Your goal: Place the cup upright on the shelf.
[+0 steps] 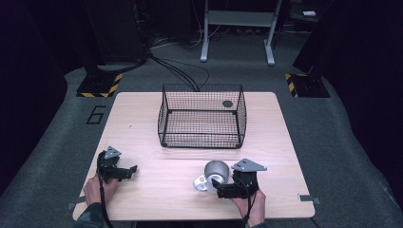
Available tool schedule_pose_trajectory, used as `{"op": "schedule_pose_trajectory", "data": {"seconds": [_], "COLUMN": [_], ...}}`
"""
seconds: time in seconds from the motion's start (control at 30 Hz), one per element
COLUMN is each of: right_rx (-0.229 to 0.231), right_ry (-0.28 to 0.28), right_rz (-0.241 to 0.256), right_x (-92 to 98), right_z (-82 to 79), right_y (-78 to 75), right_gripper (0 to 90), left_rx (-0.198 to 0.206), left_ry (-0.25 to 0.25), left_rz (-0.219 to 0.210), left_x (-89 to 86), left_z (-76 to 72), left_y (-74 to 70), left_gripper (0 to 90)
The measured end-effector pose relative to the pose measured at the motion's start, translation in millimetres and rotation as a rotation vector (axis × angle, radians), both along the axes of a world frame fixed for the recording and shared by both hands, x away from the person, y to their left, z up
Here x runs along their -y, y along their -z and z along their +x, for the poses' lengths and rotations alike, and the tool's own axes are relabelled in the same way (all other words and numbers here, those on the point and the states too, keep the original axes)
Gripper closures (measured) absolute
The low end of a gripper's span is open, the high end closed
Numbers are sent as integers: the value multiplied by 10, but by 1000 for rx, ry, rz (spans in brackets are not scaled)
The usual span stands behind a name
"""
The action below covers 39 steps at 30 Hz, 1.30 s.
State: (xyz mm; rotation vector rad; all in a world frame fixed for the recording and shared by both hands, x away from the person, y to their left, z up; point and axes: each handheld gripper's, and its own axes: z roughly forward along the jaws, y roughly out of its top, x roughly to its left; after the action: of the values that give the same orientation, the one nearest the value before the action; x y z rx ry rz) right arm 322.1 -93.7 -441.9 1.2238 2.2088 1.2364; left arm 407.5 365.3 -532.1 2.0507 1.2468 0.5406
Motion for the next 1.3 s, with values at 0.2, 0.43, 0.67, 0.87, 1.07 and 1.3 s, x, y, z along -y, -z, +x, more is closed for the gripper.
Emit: {"op": "schedule_pose_trajectory", "data": {"seconds": [0.2, 0.43, 0.67, 0.87, 1.07, 1.3], "right_rx": [-5, -15, -16, -8, -3, -5], "right_ry": [-8, 4, 18, 52, 62, 67], "right_rz": [-21, -32, -41, -36, -35, -38], "right_x": [-137, -219, -270, -291, -293, -306], "right_z": [40, 105, 155, 159, 153, 170], "right_y": [28, 53, 70, 98, 105, 133], "right_gripper": [0, 0, 0, 43, 47, 47], "left_rx": [-1, 1, -2, 0, -2, -4], "left_ry": [5, 5, 7, 5, 8, 8], "left_rz": [5, 2, 2, 2, 2, 3], "left_x": [-5, -5, -6, -5, -7, -7], "left_z": [1, 3, 4, 3, 4, 4], "left_y": [-2, 0, -1, 0, -1, -3], "left_gripper": [0, 0, 0, 0, 0, 0]}}
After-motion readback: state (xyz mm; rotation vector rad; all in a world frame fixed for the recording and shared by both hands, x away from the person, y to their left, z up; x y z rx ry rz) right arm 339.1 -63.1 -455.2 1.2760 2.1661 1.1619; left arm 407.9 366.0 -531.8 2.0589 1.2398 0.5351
